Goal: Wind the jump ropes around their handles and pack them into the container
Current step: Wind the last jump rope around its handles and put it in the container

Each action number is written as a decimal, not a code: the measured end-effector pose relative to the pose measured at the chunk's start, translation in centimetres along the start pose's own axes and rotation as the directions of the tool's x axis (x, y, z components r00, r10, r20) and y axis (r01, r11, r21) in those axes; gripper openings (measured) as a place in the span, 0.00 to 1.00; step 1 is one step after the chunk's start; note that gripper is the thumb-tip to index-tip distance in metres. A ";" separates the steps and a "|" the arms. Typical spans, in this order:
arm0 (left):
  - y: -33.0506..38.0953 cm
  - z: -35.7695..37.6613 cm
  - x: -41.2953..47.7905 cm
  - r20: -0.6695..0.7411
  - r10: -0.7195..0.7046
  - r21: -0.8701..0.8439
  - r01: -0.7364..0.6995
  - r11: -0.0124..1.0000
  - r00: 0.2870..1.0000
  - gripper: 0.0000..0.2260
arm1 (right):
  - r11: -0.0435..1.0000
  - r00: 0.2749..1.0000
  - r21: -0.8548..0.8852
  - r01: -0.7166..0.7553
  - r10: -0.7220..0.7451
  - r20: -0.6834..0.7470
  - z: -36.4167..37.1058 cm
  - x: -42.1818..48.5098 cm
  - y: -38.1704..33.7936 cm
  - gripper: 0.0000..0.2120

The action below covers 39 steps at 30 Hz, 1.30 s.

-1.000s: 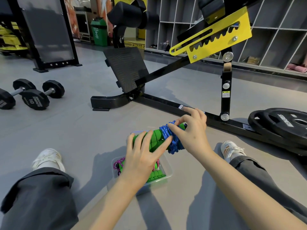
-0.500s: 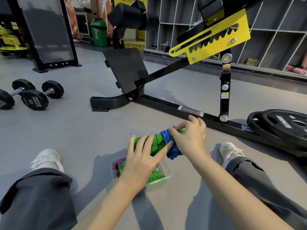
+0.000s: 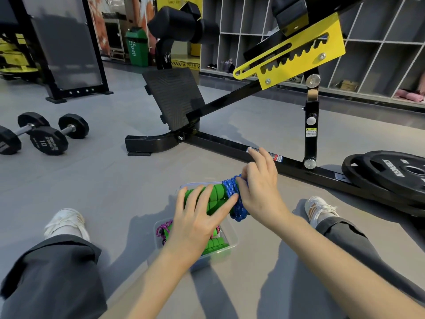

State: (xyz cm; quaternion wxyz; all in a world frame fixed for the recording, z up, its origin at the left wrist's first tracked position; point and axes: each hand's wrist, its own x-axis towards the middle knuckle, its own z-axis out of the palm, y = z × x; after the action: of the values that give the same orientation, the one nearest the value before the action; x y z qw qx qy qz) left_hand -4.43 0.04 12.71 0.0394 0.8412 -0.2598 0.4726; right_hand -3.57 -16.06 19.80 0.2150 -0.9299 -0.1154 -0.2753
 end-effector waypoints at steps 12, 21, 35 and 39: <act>-0.8 -0.3 0.4 -0.009 -0.034 0.001 0.034 0.999 0.999 0.26 | 0.983 0.982 0.002 0.184 -0.184 -0.052 0.3 -0.6 1.1 0.11; -0.1 0.1 0.3 -0.024 -0.046 -0.008 0.046 0.999 0.999 0.27 | 0.974 0.974 0.000 0.225 -0.225 -0.027 0.0 -0.2 2.3 0.09; -0.3 0.0 0.5 -0.031 -0.020 -0.007 0.020 1.000 0.999 0.27 | 0.944 0.948 -0.081 0.320 -0.318 0.033 -0.4 0.9 2.2 0.06; -0.2 0.2 0.4 -0.045 0.013 0.008 -0.013 1.000 0.999 0.28 | 0.959 0.958 -0.035 0.281 -0.278 0.072 -0.6 0.8 2.4 0.06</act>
State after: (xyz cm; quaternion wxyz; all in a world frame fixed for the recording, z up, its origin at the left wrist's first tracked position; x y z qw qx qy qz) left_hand -4.00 -0.05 12.91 0.0390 0.8287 -0.2627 0.4927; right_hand -2.36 -18.32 19.88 0.1490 -0.9175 -0.2464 -0.2744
